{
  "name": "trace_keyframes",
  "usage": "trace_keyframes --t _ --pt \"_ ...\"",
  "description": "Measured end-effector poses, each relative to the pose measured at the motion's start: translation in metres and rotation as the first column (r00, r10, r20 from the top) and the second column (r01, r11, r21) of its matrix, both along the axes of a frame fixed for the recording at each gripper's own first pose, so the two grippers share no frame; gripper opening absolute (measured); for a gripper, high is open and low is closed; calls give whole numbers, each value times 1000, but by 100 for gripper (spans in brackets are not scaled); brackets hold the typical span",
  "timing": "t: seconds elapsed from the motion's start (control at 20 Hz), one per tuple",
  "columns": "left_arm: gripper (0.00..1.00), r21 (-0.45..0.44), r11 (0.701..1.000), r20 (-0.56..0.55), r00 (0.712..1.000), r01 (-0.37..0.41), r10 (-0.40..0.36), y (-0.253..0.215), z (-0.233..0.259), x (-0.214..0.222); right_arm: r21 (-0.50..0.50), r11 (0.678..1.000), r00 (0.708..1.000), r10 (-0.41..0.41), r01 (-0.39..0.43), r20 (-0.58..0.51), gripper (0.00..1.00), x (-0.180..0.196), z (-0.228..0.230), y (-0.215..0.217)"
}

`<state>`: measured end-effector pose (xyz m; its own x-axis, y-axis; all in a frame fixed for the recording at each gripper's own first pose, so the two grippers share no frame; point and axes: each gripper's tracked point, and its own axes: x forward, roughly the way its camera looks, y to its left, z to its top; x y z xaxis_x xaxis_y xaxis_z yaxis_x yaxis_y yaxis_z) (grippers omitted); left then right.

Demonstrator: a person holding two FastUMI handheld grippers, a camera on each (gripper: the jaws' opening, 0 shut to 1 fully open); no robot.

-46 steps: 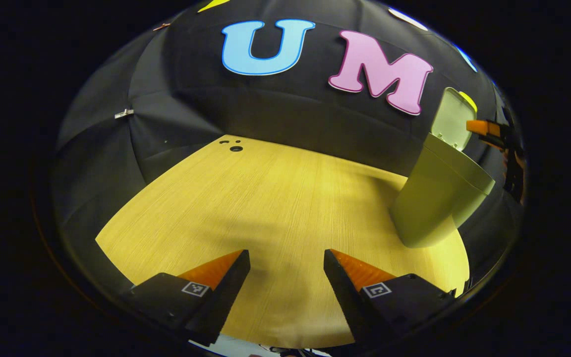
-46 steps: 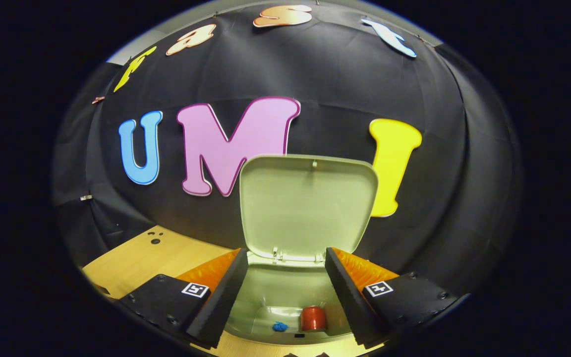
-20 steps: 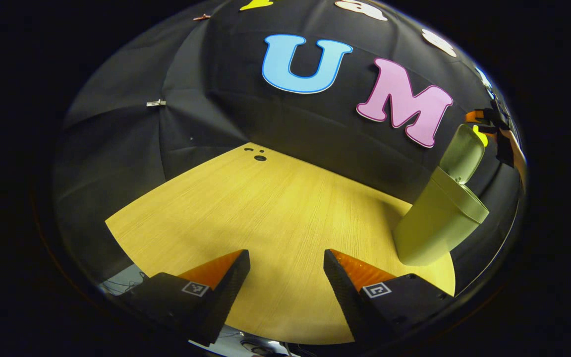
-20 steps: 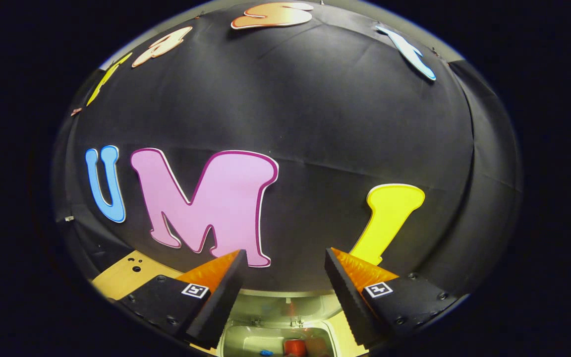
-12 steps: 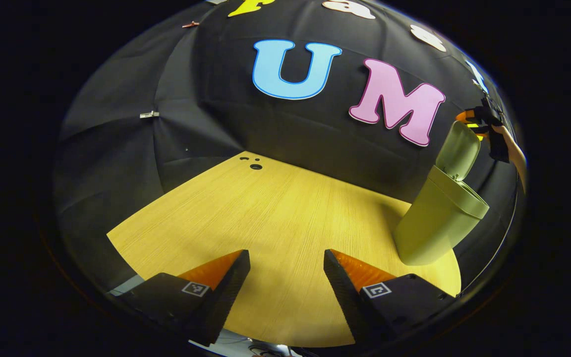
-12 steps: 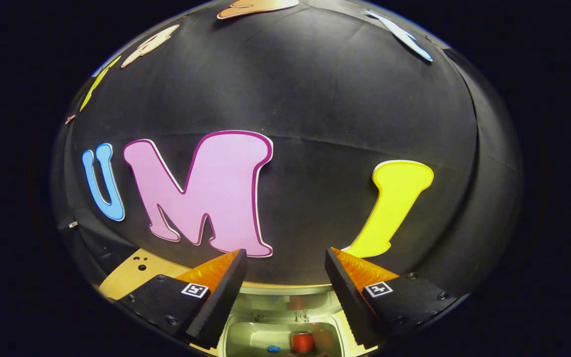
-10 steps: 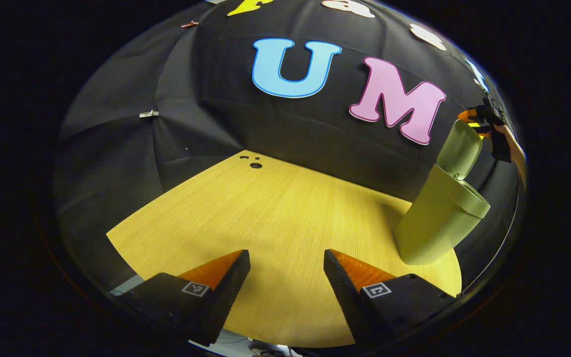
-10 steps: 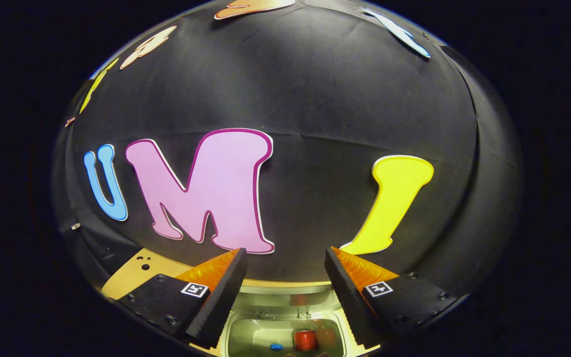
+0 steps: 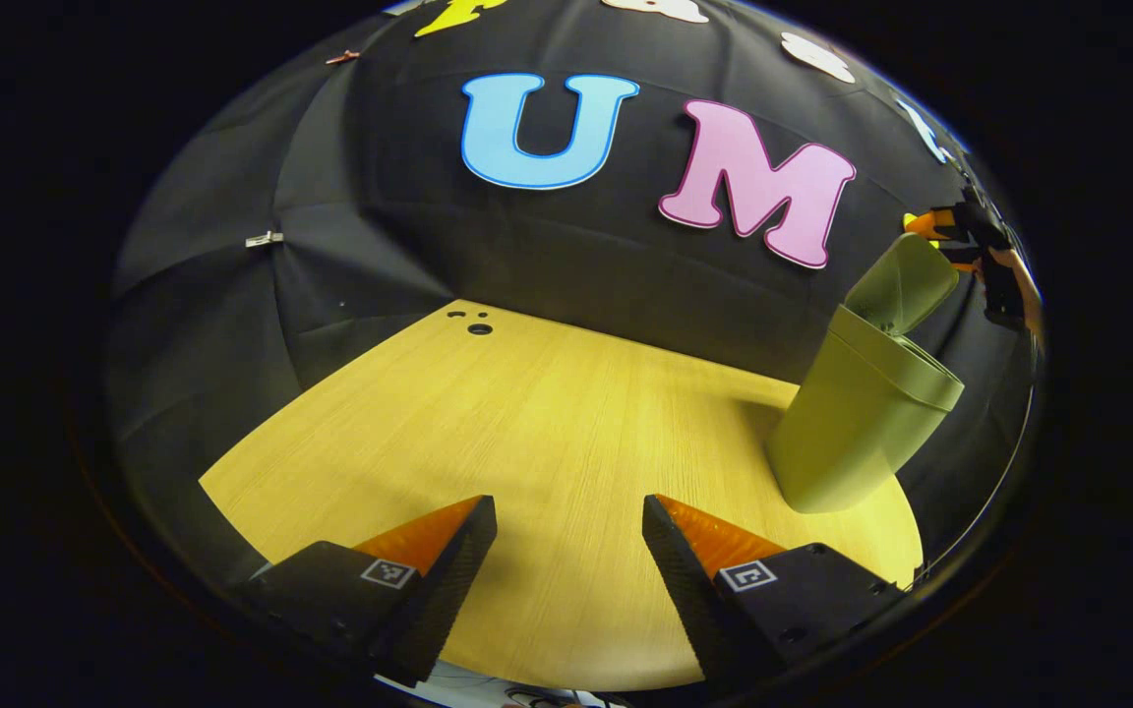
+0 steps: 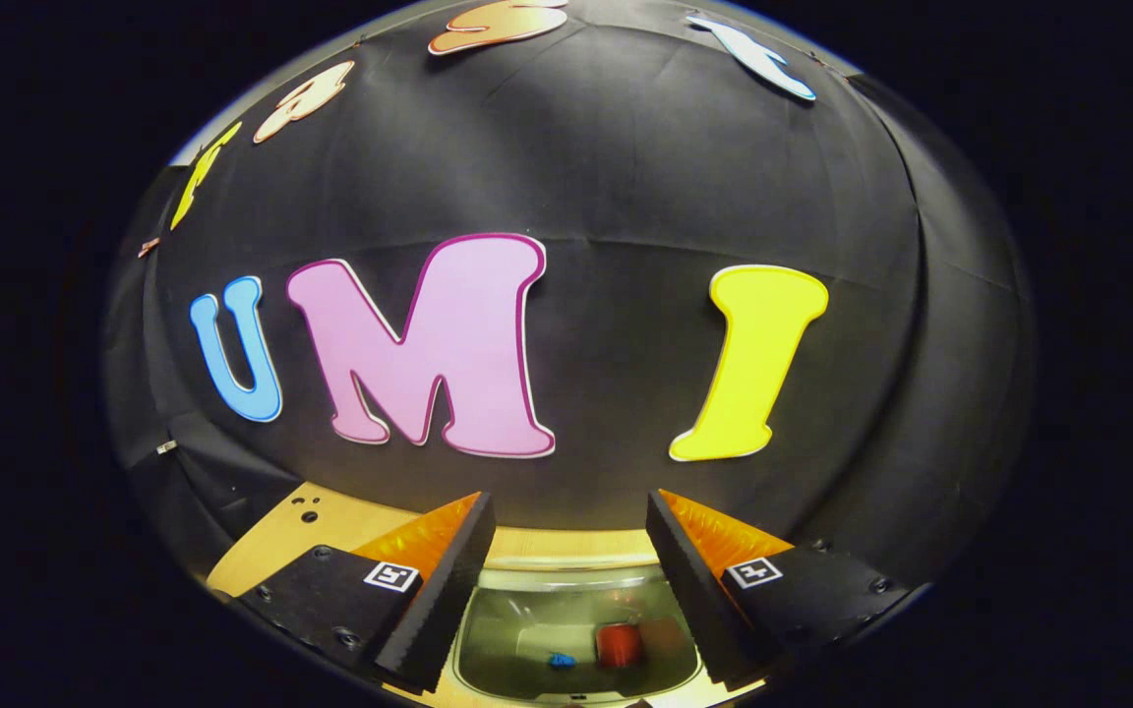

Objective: Press the lid of the desktop garbage bin to open it, pick up the crumpled paper on the desktop and throw it into the bin, then pick up the pop can on the desktop and drop it into the bin, and finally close the garbage bin lid.

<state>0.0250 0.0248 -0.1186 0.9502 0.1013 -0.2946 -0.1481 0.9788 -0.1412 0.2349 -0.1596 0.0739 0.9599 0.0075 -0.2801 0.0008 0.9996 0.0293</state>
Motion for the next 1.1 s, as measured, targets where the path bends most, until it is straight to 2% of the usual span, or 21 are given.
trace_keyframes --t 0.2,0.7,0.9,1.1 --pt "96 39 999 -16 999 35 -35 -7 -2 4 2 1000 1000 -7 7 9 96 -29 -28 -3" --pt "96 47 996 -70 995 74 -71 -20 -16 7 60 996 994 -56 62 -97 96 -69 -112 -15" --pt "96 61 995 -94 993 79 -73 -23 -21 7 10 999 992 -48 49 -118 96 -78 -126 -14" --pt "96 63 995 -94 994 71 -65 -24 -23 8 24 998 992 -63 66 -113 96 -85 -129 -13"
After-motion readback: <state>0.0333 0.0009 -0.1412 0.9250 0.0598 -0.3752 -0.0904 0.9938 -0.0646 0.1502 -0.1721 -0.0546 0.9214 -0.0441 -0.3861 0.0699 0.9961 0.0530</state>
